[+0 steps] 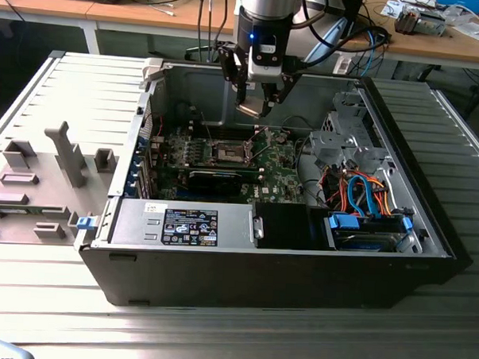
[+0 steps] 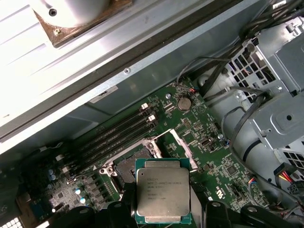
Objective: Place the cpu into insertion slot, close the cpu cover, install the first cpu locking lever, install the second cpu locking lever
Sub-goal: 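Place the cpu into insertion slot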
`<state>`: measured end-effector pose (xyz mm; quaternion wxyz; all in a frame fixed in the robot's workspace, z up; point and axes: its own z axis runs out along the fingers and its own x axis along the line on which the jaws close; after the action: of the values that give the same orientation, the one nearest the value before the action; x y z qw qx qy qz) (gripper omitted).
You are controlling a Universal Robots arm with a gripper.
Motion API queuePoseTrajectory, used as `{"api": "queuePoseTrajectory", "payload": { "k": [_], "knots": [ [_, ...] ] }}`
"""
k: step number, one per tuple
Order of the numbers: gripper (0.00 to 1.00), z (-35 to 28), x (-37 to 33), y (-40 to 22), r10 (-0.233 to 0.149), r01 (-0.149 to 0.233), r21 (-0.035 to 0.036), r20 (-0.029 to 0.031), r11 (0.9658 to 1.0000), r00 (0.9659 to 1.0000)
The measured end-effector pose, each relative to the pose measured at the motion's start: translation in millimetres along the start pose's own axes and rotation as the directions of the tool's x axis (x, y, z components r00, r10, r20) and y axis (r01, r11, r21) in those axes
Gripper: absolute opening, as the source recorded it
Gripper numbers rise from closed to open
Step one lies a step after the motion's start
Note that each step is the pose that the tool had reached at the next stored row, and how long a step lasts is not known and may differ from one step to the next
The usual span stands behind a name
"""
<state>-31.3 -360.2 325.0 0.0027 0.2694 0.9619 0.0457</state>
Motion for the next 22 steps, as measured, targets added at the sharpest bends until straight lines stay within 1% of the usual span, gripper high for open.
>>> {"api": "queuePoseTrajectory", "payload": {
  "k": [22],
  "knots": [
    [0.55,1.0,0.0,-0.1,0.016,-0.016,-0.0003,0.0015,0.9999,0.9999]
  ]
}}
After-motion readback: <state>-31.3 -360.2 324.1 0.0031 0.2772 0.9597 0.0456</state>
